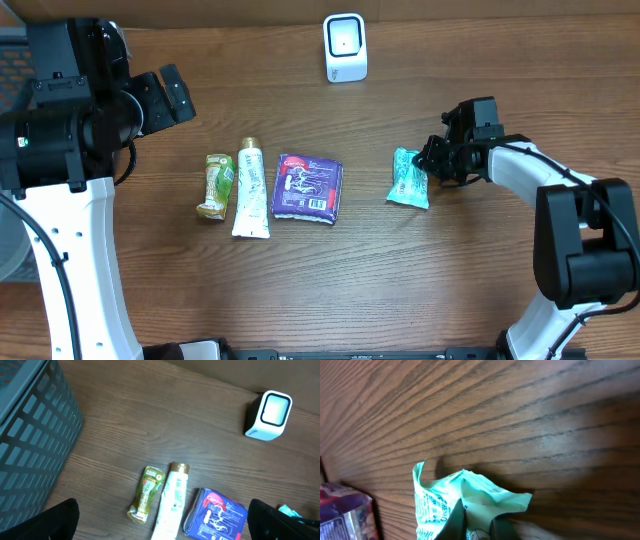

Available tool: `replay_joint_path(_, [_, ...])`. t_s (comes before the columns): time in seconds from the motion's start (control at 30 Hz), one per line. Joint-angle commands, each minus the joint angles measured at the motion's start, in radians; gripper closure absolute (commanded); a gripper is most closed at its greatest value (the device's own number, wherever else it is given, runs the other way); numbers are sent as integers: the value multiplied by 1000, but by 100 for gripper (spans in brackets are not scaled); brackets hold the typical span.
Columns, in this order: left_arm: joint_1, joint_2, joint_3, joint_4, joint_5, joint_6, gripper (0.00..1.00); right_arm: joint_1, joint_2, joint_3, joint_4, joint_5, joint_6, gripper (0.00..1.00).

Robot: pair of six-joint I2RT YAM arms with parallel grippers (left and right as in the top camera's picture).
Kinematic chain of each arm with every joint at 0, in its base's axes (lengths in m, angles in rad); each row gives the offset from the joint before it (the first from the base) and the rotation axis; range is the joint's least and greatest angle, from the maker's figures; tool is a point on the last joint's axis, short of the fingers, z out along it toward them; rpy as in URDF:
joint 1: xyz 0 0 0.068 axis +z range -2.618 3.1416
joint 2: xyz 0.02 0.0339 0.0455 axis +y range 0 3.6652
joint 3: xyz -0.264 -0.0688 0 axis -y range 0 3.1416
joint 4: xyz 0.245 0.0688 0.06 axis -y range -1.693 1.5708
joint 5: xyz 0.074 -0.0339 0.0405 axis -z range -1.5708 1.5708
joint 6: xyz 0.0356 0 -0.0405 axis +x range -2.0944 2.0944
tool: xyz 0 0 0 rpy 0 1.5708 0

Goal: Scan the item barcode

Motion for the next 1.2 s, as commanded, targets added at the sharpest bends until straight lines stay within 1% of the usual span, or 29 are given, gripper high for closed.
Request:
replay_joint_path(0.0, [2, -6, 6, 1, -7, -10, 0, 12, 94, -51, -30, 29, -5, 96])
replay_joint_path(0.1, [2, -6, 6, 1, -7, -11, 1, 11, 82, -49, -27, -23, -5, 96])
replay_joint_path(0.2, [2, -6, 6, 1, -7, -11, 0, 11, 40, -49, -51, -28, -5, 96])
replay_joint_path(0.4, [2, -6, 6, 1, -7, -11, 1, 11, -132, -19, -161, -15, -9, 96])
replay_joint_path(0.5, [2, -6, 6, 1, -7, -11, 0, 11, -219, 57, -291, 46, -11, 96])
replay_joint_path(0.63, [2, -6, 6, 1, -7, -11, 1, 12, -294, 191, -466, 187, -13, 96])
replay_joint_path(0.77, [2, -6, 6, 1, -7, -10, 0, 13, -332, 296, -558, 286, -13, 96])
replay_joint_path(0.9, [2, -6, 6, 1, -7, -10, 0, 13, -349, 351, -587, 288, -8, 96])
replay_joint_path(1.07, [2, -6, 6, 1, -7, -11, 1, 12, -361, 360, -597, 291, 8, 96])
replay_joint_path(1.17, [2, -6, 6, 1, -7, -11, 1, 12, -375, 360, -613, 326, 53, 96])
